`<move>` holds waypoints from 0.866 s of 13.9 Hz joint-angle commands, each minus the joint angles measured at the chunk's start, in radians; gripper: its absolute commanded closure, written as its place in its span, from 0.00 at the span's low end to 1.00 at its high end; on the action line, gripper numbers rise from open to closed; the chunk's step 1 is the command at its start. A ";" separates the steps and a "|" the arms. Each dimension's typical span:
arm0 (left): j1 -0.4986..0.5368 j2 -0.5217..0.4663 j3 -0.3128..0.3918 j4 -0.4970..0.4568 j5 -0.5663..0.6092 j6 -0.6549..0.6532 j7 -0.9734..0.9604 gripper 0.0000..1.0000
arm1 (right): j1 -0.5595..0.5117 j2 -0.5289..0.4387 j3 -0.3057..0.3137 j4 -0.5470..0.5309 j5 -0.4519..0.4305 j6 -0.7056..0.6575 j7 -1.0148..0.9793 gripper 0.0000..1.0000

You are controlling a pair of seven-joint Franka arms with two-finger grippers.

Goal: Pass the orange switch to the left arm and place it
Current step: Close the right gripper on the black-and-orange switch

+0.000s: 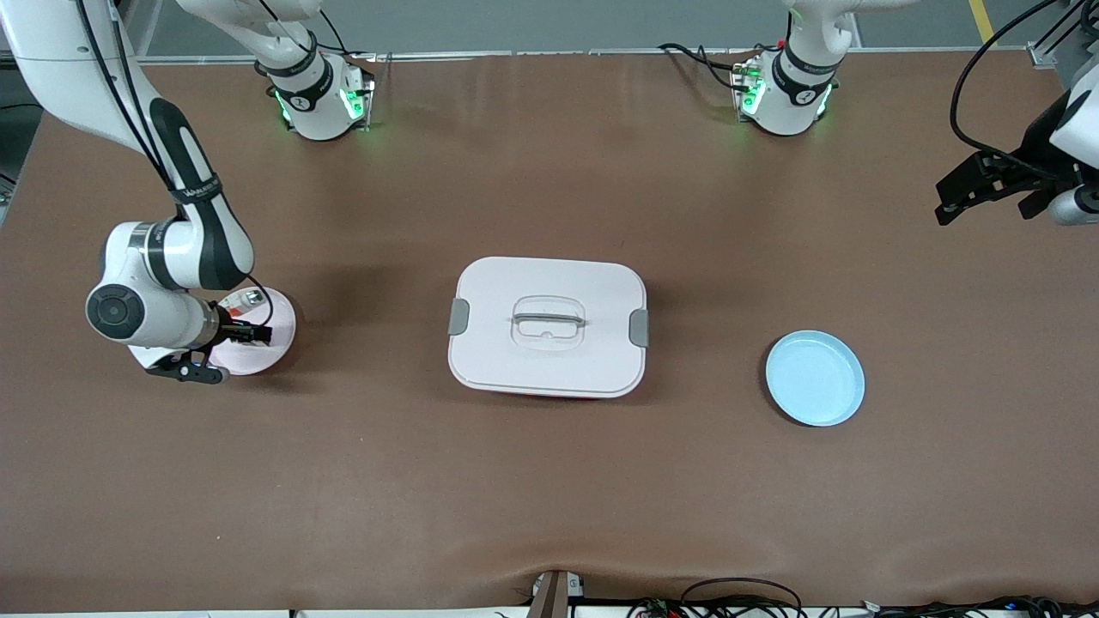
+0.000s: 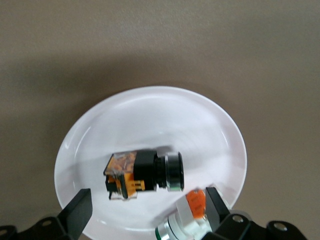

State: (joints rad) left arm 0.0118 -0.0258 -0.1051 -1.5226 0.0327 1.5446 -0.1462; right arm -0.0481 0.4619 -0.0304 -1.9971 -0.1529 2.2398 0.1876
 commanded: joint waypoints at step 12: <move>0.004 -0.003 0.001 0.007 -0.020 -0.015 0.017 0.00 | 0.005 0.035 0.001 -0.048 -0.042 0.090 0.019 0.00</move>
State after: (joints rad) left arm 0.0118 -0.0256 -0.1053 -1.5226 0.0327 1.5446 -0.1462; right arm -0.0388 0.5032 -0.0310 -2.0154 -0.1646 2.2920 0.1876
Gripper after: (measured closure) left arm 0.000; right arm 0.000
